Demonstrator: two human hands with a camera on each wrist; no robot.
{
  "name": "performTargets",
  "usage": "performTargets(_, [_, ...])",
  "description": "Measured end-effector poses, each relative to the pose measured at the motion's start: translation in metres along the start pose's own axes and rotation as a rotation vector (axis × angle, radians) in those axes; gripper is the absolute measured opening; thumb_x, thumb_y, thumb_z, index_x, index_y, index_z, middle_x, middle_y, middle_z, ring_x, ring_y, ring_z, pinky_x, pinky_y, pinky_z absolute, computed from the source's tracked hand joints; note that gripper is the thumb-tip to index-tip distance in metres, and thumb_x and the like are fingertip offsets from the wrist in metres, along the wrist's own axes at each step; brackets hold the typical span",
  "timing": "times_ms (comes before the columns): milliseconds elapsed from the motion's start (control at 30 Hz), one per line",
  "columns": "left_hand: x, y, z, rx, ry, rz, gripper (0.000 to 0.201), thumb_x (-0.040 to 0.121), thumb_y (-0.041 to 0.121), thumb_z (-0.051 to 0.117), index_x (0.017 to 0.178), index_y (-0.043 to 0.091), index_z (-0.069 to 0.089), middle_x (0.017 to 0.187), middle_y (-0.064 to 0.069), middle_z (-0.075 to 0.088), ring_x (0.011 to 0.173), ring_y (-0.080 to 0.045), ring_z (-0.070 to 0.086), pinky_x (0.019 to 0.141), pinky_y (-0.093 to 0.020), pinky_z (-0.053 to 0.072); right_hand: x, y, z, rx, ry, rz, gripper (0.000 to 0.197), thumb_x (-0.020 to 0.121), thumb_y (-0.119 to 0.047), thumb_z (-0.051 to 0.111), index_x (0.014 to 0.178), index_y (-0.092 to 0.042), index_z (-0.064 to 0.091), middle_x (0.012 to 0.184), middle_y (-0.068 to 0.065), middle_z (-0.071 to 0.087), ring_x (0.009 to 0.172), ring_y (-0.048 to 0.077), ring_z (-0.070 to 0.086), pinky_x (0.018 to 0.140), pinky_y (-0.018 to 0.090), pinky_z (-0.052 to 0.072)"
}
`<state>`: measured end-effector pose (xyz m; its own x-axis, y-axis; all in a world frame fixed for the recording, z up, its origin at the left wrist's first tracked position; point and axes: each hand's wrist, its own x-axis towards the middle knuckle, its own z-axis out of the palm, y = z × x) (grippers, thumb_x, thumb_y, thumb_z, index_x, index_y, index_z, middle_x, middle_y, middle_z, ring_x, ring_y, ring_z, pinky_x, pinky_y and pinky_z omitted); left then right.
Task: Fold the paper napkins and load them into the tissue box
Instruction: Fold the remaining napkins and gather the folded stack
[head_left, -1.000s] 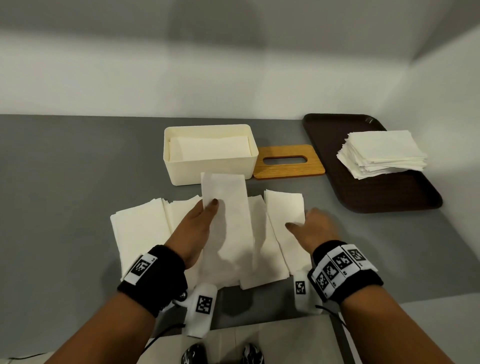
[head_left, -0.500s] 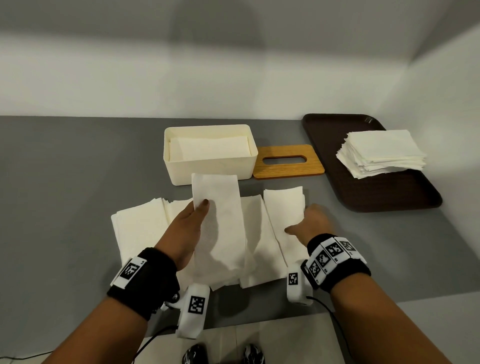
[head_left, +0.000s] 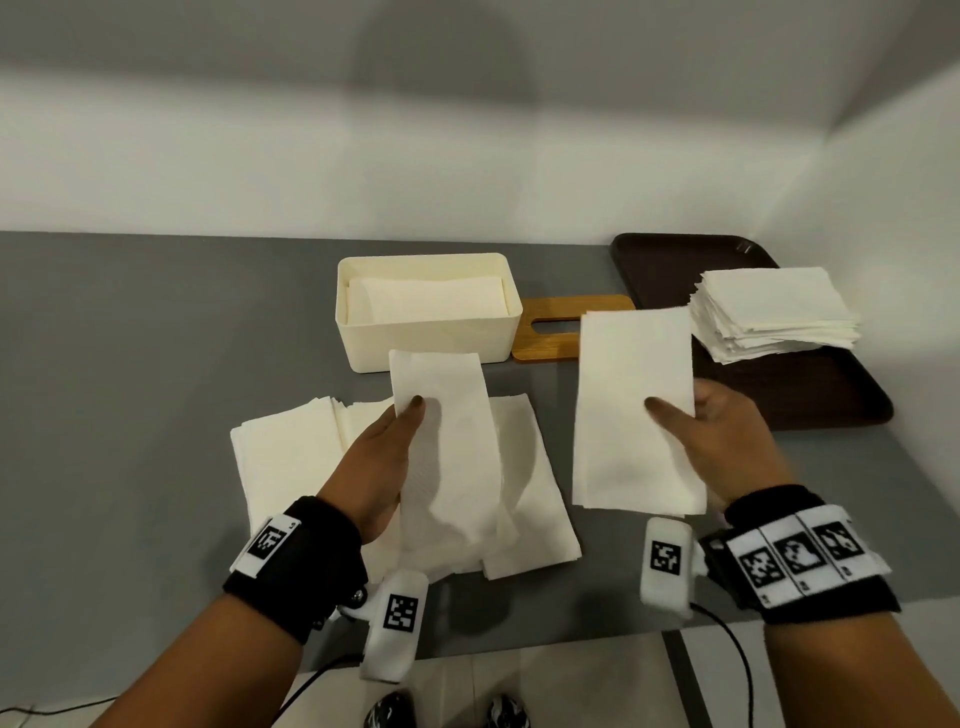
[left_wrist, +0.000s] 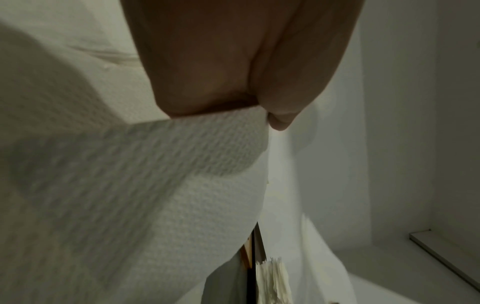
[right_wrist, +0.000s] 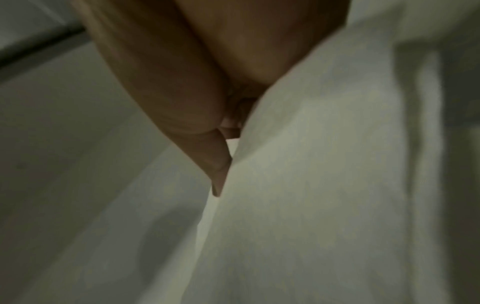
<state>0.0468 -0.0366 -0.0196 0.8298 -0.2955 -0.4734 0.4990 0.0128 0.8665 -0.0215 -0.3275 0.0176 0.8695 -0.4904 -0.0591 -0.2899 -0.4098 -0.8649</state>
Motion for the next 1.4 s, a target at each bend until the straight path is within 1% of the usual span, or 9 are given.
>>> performTargets(100, [-0.002, 0.005, 0.008, -0.016, 0.005, -0.009, 0.037, 0.097, 0.056, 0.043, 0.121, 0.032, 0.059, 0.116, 0.012, 0.068, 0.104, -0.009, 0.063, 0.092, -0.031, 0.047, -0.013, -0.015, 0.012, 0.31, -0.239, 0.008, 0.055, 0.066, -0.048, 0.083, 0.111, -0.017, 0.072, 0.11, 0.006, 0.075, 0.103, 0.028, 0.07, 0.095, 0.052, 0.051])
performTargets(167, [-0.002, 0.007, 0.014, -0.048, -0.026, -0.023, 0.049, 0.095, 0.061, 0.041, 0.13, 0.03, 0.057, 0.122, 0.009, 0.069, 0.112, -0.014, 0.064, 0.097, -0.034, 0.047, -0.02, -0.021, 0.034, 0.359, -0.344, 0.02, 0.043, 0.072, -0.039, 0.08, 0.109, -0.019, 0.072, 0.111, 0.006, 0.074, 0.105, 0.029, 0.07, 0.097, 0.053, 0.05])
performTargets(333, [-0.007, 0.014, 0.023, -0.042, -0.042, 0.038, 0.052, 0.094, 0.065, 0.033, 0.119, 0.031, 0.062, 0.11, 0.007, 0.075, 0.102, -0.014, 0.071, 0.088, -0.035, 0.055, -0.033, -0.028, 0.079, 0.307, -0.377, -0.012, 0.017, 0.089, -0.014, 0.068, 0.104, -0.022, 0.072, 0.103, 0.001, 0.077, 0.096, 0.021, 0.073, 0.092, 0.049, 0.055])
performTargets(500, [-0.008, 0.01, 0.018, 0.04, -0.047, 0.061, 0.052, 0.096, 0.063, 0.023, 0.121, 0.032, 0.057, 0.112, 0.008, 0.072, 0.085, 0.003, 0.071, 0.062, -0.01, 0.054, -0.038, -0.028, 0.099, 0.323, -0.325, 0.012, 0.021, 0.089, -0.01, 0.067, 0.109, -0.016, 0.071, 0.102, 0.001, 0.077, 0.095, 0.019, 0.073, 0.091, 0.046, 0.057])
performTargets(700, [-0.01, 0.003, 0.017, 0.022, -0.032, 0.072, 0.075, 0.083, 0.075, 0.044, 0.143, 0.031, 0.046, 0.139, 0.01, 0.057, 0.13, -0.015, 0.052, 0.114, -0.039, 0.035, -0.041, -0.029, 0.117, 0.295, -0.322, 0.016, 0.021, 0.089, -0.014, 0.067, 0.11, -0.014, 0.069, 0.103, 0.003, 0.076, 0.095, 0.021, 0.073, 0.088, 0.047, 0.057])
performTargets(833, [-0.01, -0.002, 0.013, 0.013, -0.044, 0.139, 0.033, 0.103, 0.031, 0.045, 0.13, 0.018, 0.057, 0.118, 0.0, 0.072, 0.109, -0.018, 0.069, 0.093, -0.03, 0.053, -0.039, -0.028, 0.121, 0.194, -0.286, 0.013, 0.017, 0.09, -0.031, 0.066, 0.098, -0.016, 0.068, 0.094, 0.002, 0.075, 0.089, 0.021, 0.071, 0.085, 0.046, 0.058])
performTargets(933, [-0.01, -0.002, 0.0, 0.025, 0.012, 0.165, 0.03, 0.103, 0.029, 0.046, 0.127, 0.017, 0.059, 0.112, 0.0, 0.074, 0.096, -0.013, 0.072, 0.073, -0.02, 0.056, -0.025, -0.017, 0.109, -0.094, -0.158, 0.096, 0.017, 0.094, -0.032, 0.059, 0.094, -0.015, 0.06, 0.089, 0.0, 0.066, 0.085, 0.021, 0.065, 0.079, 0.039, 0.054])
performTargets(1067, [-0.011, 0.005, -0.02, 0.015, 0.086, 0.181, 0.024, 0.103, 0.027, 0.048, 0.12, 0.02, 0.062, 0.113, 0.001, 0.074, 0.101, -0.014, 0.071, 0.081, -0.024, 0.055, -0.015, 0.002, 0.099, -0.565, -0.278, 0.213, 0.032, 0.091, -0.03, 0.063, 0.111, -0.006, 0.054, 0.103, 0.007, 0.058, 0.099, 0.026, 0.058, 0.077, 0.03, 0.04])
performTargets(1400, [-0.016, 0.014, -0.043, 0.027, 0.121, 0.194, 0.018, 0.104, 0.025, 0.045, 0.106, 0.03, 0.062, 0.091, 0.025, 0.074, 0.082, 0.01, 0.069, 0.062, -0.004, 0.048, -0.013, 0.002, 0.121, -0.722, -0.355, 0.232, 0.041, 0.074, -0.044, 0.078, 0.081, -0.014, 0.053, 0.082, 0.003, 0.059, 0.079, 0.023, 0.059, 0.068, 0.031, 0.044])
